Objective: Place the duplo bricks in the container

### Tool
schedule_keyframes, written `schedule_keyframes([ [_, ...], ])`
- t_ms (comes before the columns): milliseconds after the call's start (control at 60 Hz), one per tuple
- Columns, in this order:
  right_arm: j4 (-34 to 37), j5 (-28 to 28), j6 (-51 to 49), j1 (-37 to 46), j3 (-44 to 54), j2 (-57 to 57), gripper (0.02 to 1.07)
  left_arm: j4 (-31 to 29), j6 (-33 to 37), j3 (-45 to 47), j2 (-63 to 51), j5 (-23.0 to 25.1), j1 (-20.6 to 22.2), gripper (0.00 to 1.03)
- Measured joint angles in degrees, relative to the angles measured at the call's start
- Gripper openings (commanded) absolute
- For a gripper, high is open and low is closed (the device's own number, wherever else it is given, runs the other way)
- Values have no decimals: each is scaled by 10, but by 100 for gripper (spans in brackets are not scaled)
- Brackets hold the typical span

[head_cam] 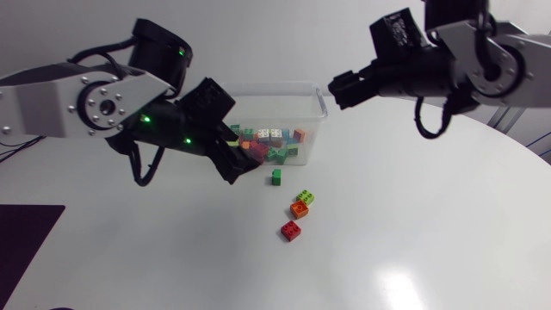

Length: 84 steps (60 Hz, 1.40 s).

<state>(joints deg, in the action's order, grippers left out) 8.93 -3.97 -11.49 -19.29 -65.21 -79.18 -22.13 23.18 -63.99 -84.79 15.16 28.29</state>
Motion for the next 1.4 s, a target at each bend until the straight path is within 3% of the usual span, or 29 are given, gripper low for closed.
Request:
schedule_keyframes([
  [167,2,-6,-8,15,124,96,95,1,-22,-4,-77,-9,26,98],
  [267,3,-7,-10,15,168,128,95,1,-52,-18,-117,-42,46,98],
  [450,2,-7,-10,15,216,155,95,1,-89,-55,-175,-82,74,98],
  [717,-1,-7,-10,14,257,174,95,-12,-207,-139,-270,-108,82,96],
  [800,-4,-7,-10,8,262,175,95,-33,-250,-173,-306,-155,93,97],
  [883,-11,-5,-10,-6,269,175,95,-97,-306,-235,-355,-244,109,97],
  [950,-15,-2,-10,-15,275,175,95,-121,-337,-277,-386,-269,115,96],
  [1400,-15,4,-10,-25,300,196,95,-77,-431,-344,-461,-240,93,80],
])
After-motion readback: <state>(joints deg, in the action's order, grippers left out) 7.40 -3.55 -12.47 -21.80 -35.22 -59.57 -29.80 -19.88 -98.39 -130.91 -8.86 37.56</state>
